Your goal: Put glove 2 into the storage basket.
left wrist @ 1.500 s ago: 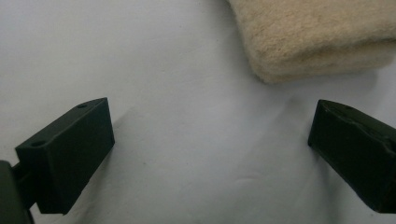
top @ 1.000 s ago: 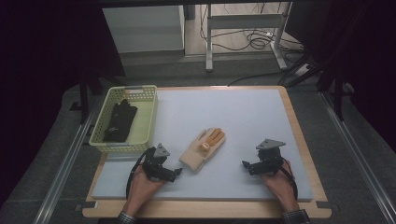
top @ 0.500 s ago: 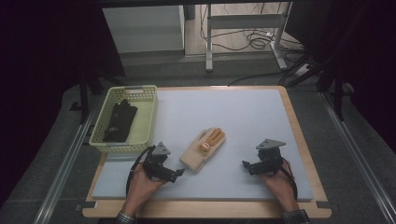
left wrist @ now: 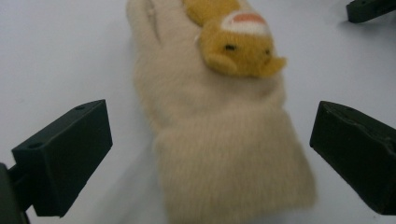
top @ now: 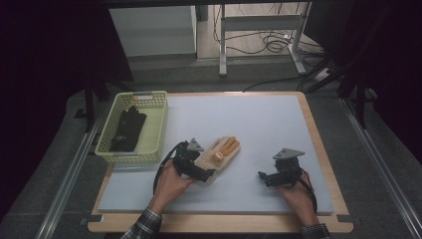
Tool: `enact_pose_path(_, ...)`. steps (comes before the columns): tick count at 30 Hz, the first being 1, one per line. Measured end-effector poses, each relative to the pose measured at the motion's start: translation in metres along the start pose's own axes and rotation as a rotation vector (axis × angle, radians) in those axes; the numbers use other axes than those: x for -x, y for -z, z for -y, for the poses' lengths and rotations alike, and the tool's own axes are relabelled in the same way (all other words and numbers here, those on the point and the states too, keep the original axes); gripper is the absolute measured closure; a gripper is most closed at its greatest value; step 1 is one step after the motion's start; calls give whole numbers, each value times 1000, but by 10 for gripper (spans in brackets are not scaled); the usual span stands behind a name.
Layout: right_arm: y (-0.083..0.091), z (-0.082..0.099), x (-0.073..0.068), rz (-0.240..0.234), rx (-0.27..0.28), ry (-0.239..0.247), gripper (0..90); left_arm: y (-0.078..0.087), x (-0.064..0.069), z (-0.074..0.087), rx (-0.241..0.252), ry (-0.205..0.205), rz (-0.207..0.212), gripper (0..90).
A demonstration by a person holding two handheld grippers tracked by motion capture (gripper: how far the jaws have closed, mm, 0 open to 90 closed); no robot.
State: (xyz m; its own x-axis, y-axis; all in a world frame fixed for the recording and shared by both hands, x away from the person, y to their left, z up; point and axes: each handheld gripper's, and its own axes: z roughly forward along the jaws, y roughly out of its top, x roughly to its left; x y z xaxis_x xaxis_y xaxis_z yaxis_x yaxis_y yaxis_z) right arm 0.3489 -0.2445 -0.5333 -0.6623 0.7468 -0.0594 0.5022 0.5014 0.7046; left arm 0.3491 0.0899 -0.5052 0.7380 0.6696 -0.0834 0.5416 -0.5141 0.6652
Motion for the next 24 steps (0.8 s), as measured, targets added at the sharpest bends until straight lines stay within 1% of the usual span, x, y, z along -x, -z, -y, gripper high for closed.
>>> enact_pose_path(3, 0, 0, 0, -1, 1, 1, 34, -12, 2, -8, -21, 6, -1, 0)
enact_pose_path(6, 0, 0, 0, -1, 0, 1, 34, -26, 6, -16, -57, 0, -19, 0)
enact_pose_path(7, 0, 0, 0, -1, 0, 2, 34, -30, 7, -17, -70, -2, -26, 0)
enact_pose_path(9, 0, 0, 0, -1, 1, 1, 35, -38, 10, -20, -93, -13, -53, 0)
enact_pose_path(12, 0, 0, 0, -2, 1, 0, 35, -46, 13, -23, -116, -10, -79, 0)
enact_pose_path(13, 0, 0, 0, -2, 1, 0, 35, -49, 13, -24, -122, -3, -87, 0)
enact_pose_path(15, 0, 0, 0, -2, 0, 0, 35, -52, 13, -23, -132, 2, -90, 3)
enact_pose_path(16, 0, 0, 0, -2, 1, 0, 35, -53, 13, -23, -139, 1, -100, 7)
enact_pose_path(19, 0, 0, 0, -2, 1, 0, 35, -53, 10, -21, -138, 25, -103, 9)
enact_pose_path(21, 0, 0, 0, -2, 1, 0, 35, -53, 8, -21, -139, 37, -89, 18)
enact_pose_path(24, 0, 0, 0, -2, 1, 0, 35, -51, 9, -21, -142, 26, -81, 41)
